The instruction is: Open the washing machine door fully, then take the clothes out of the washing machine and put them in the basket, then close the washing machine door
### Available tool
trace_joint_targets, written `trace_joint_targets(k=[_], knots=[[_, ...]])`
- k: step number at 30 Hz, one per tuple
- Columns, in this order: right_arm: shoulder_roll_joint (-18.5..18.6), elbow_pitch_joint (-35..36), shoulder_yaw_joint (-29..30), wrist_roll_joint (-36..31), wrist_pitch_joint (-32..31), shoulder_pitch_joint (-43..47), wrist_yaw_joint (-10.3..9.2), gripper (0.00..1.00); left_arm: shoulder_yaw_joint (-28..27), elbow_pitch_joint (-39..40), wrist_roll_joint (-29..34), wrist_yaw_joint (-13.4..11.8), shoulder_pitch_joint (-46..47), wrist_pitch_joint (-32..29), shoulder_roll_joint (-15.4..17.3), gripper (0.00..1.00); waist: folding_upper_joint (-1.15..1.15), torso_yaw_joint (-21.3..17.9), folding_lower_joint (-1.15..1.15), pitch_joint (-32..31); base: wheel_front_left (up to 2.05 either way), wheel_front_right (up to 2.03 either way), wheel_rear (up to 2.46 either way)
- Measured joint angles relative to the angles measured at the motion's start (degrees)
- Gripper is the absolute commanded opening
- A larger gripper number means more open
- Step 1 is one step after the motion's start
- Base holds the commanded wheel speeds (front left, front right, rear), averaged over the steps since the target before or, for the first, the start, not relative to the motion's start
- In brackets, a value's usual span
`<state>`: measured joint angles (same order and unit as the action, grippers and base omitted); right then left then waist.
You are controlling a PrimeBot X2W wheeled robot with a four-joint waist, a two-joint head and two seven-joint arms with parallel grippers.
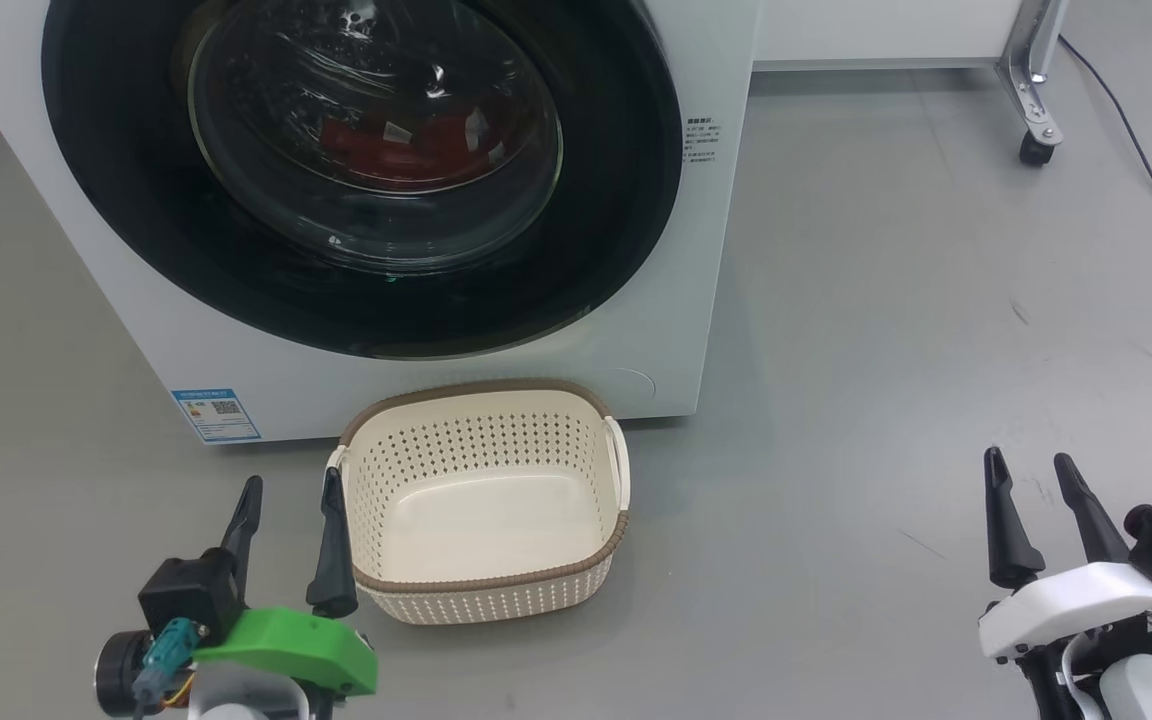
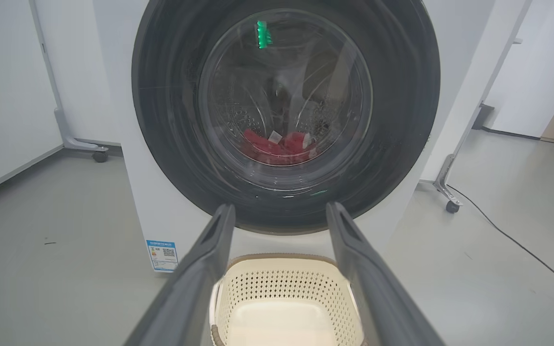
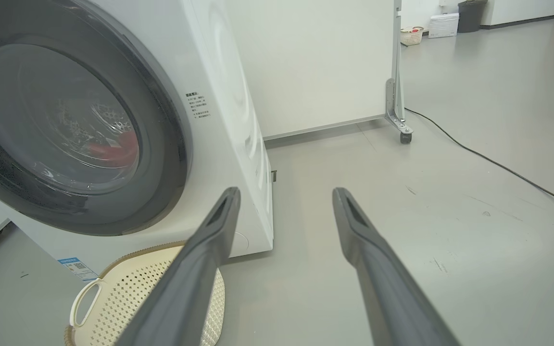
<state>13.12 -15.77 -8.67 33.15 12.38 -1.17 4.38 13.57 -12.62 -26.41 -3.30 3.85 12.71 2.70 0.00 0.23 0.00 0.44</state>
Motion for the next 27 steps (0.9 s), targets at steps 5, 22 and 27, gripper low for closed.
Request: trace_joint_targets(k=[5, 22, 27], knots=[[-0.01, -0.11, -1.32, -3.70, 0.85, -0.61, 0.01, 1.00, 1.46, -0.03, 2.88, -0.94, 0.00, 0.75, -0.01, 1.00, 0.00, 0.14, 0.00, 0.00, 0.00, 0.00, 0.00], [-0.63, -0.83, -2.69, -7.56, 1.81, -0.71, 0.10, 1.00, 2.93, -1.85, 5.24, -2.47, 0.00, 1.69, -0.02, 1.00, 0.00, 0.60, 0.00, -0.09, 0.00, 0.00, 0.00], [-1.03, -0.98, -2.70, -7.57, 1.81, -0.71, 0.24, 1.00, 2.75, -2.66, 5.09, -2.68, 0.00, 1.72, -0.02, 1.00, 0.00, 0.68, 0.00, -0.09, 0.00, 0.00, 0.00]])
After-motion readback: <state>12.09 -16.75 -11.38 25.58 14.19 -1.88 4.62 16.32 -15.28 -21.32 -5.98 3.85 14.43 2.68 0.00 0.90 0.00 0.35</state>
